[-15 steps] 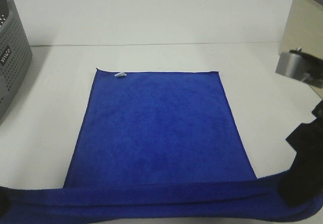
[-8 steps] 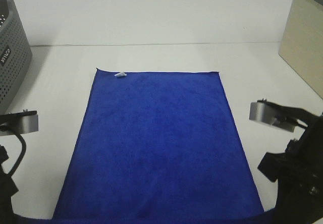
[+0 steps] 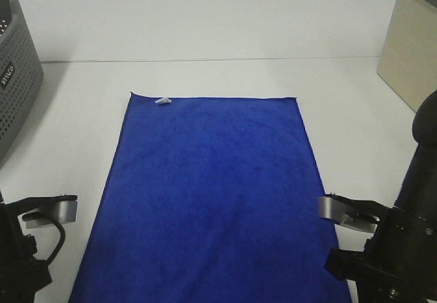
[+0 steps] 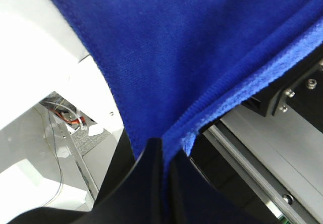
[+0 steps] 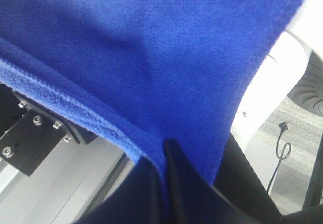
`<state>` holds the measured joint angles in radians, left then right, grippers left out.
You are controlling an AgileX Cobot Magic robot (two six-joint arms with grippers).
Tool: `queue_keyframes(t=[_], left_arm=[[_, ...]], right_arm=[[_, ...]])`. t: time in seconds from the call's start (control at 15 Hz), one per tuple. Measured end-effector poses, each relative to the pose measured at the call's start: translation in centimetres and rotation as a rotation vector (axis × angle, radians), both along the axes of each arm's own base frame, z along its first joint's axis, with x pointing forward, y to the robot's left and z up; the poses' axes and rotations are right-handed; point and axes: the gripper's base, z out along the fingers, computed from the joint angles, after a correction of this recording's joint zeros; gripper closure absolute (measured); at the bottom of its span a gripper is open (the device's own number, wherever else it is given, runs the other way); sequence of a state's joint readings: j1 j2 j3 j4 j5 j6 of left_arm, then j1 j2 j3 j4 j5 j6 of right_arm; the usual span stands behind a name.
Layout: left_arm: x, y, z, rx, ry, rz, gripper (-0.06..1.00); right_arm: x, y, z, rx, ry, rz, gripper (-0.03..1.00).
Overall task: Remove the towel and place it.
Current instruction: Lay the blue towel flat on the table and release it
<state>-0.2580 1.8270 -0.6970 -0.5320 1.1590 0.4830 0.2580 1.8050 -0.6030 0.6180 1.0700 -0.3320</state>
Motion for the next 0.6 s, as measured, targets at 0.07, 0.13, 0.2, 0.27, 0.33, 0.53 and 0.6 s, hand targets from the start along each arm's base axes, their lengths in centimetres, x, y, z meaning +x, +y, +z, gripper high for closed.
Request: queue_keyframes(t=[0.07, 0.13, 0.2, 0.27, 0.33, 0.53, 0.6], left_arm=[[0.0, 0.0, -0.4, 0.002, 0.010, 0.002, 0.94], [0.1, 0.0, -1.0, 0.008, 0.020, 0.008, 0.94], [0.2, -0.1, -1.8, 0.017, 0.024, 0.017, 0.94], [0.3, -0.1, -2.3, 0.026, 0.023, 0.024, 0.94], [0.3, -0.1, -2.5, 0.027, 0.033, 0.029, 0.94], [0.2, -0.1, -2.7, 0.026, 0.045, 0.035, 0.94], [0.2, -0.2, -2.7, 0.022, 0.047, 0.035, 0.94]], right_arm=[[0.0, 0.0, -0.2, -0.003, 0.008, -0.001, 0.95], [0.0, 0.0, -0.5, -0.009, 0.016, -0.002, 0.95], [0.1, 0.0, -0.6, -0.012, 0.007, -0.005, 0.95], [0.1, 0.0, -0.8, -0.018, -0.004, -0.009, 0.95], [0.2, -0.1, -1.0, -0.024, -0.008, -0.012, 0.95], [0.2, -0.1, -1.4, -0.030, 0.009, -0.012, 0.95], [0.2, -0.1, -1.4, -0.030, 0.009, -0.012, 0.95]])
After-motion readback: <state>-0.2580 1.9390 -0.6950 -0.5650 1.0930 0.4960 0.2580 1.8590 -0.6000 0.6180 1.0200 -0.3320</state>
